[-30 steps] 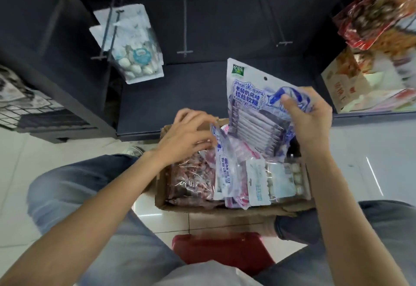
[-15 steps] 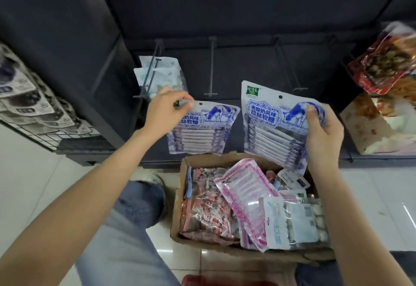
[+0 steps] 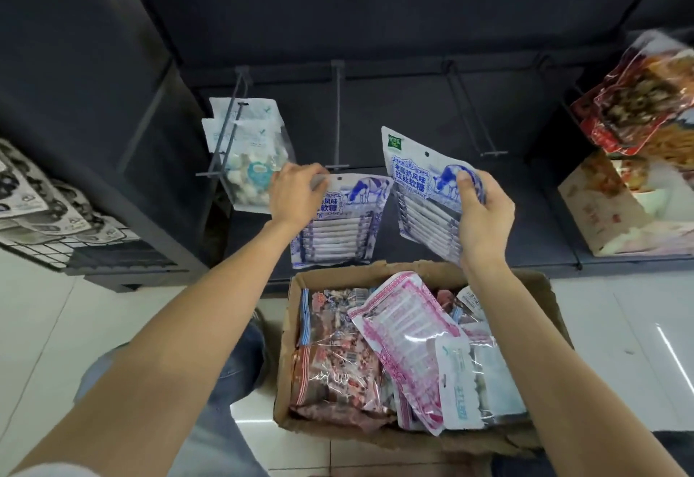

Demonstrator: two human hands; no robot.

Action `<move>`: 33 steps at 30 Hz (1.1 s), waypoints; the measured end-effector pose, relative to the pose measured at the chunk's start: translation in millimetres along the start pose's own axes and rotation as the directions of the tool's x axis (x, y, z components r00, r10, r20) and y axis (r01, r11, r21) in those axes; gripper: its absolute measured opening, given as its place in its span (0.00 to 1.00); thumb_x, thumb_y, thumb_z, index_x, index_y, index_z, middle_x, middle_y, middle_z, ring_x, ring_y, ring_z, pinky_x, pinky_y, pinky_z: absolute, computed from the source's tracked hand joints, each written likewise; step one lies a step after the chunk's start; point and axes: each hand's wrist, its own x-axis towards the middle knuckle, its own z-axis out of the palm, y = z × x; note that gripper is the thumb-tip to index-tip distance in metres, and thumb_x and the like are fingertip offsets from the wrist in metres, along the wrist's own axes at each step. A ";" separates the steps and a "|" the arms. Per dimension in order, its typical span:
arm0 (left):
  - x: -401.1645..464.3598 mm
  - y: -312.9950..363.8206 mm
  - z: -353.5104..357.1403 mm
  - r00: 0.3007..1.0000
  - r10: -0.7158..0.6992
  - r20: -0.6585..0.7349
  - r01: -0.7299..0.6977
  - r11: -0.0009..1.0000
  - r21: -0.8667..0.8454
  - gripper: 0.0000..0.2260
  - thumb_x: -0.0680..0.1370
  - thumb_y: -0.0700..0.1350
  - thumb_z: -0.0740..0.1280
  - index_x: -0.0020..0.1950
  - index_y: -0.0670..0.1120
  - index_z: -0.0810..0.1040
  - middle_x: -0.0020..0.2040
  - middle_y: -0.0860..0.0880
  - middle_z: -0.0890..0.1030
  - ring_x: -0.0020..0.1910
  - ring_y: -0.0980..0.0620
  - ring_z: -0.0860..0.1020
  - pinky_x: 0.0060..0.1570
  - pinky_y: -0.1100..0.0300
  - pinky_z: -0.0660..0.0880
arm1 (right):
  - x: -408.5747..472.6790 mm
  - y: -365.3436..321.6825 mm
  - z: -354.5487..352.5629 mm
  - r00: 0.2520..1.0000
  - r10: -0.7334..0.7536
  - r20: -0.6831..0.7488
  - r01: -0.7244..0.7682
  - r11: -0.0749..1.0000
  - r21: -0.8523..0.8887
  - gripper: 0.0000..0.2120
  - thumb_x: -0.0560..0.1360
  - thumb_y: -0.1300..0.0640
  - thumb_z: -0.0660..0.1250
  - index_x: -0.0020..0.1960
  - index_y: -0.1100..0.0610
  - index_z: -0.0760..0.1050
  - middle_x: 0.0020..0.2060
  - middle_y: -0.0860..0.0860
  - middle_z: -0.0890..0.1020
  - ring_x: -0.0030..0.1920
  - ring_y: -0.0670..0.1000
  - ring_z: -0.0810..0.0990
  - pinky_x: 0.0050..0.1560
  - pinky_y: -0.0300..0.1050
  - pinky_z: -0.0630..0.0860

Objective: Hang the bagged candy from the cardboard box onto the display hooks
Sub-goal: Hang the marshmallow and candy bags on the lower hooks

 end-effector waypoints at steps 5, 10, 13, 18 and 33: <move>12.7 -0.1 6.2 0.989 -0.139 -0.051 0.128 0.977 -0.168 0.08 0.74 0.41 0.67 0.51 0.44 0.82 0.47 0.43 0.82 0.55 0.45 0.73 0.51 0.56 0.66 | 13.8 5.7 -0.2 0.999 0.050 -0.014 -0.049 0.996 0.075 0.10 0.80 0.52 0.61 0.55 0.55 0.77 0.50 0.49 0.83 0.48 0.46 0.83 0.48 0.41 0.80; 19.0 -8.2 11.7 0.995 -0.099 -0.030 0.096 0.991 -0.099 0.08 0.75 0.41 0.67 0.52 0.43 0.82 0.46 0.41 0.82 0.54 0.42 0.73 0.51 0.55 0.66 | 18.8 12.2 3.2 0.998 0.062 -0.009 -0.061 0.992 0.109 0.07 0.80 0.52 0.61 0.46 0.46 0.77 0.46 0.48 0.84 0.47 0.48 0.84 0.50 0.47 0.81; 19.5 -7.3 16.8 0.997 -0.064 -0.035 0.061 0.996 -0.067 0.08 0.75 0.41 0.67 0.52 0.42 0.81 0.45 0.40 0.81 0.52 0.40 0.74 0.51 0.51 0.69 | 17.6 17.4 9.3 0.999 0.042 -0.004 -0.041 0.991 0.124 0.07 0.80 0.53 0.62 0.46 0.47 0.78 0.45 0.46 0.84 0.48 0.47 0.83 0.50 0.46 0.81; 32.9 -5.8 22.2 0.998 -0.060 -0.013 0.060 0.998 -0.020 0.09 0.76 0.42 0.67 0.55 0.43 0.81 0.49 0.40 0.82 0.54 0.41 0.74 0.52 0.50 0.69 | 26.9 17.3 8.2 0.995 -0.094 -0.038 0.096 0.994 0.044 0.03 0.80 0.56 0.62 0.51 0.50 0.74 0.43 0.36 0.79 0.45 0.33 0.79 0.40 0.27 0.74; -8.7 -1.9 10.6 0.964 -0.199 -0.178 0.058 0.807 -0.588 0.07 0.78 0.51 0.60 0.50 0.48 0.71 0.47 0.53 0.74 0.49 0.56 0.73 0.52 0.64 0.68 | 30.7 26.1 7.7 0.804 -0.404 0.436 0.476 0.877 -0.065 0.04 0.78 0.57 0.65 0.50 0.51 0.71 0.45 0.36 0.76 0.49 0.36 0.78 0.44 0.28 0.75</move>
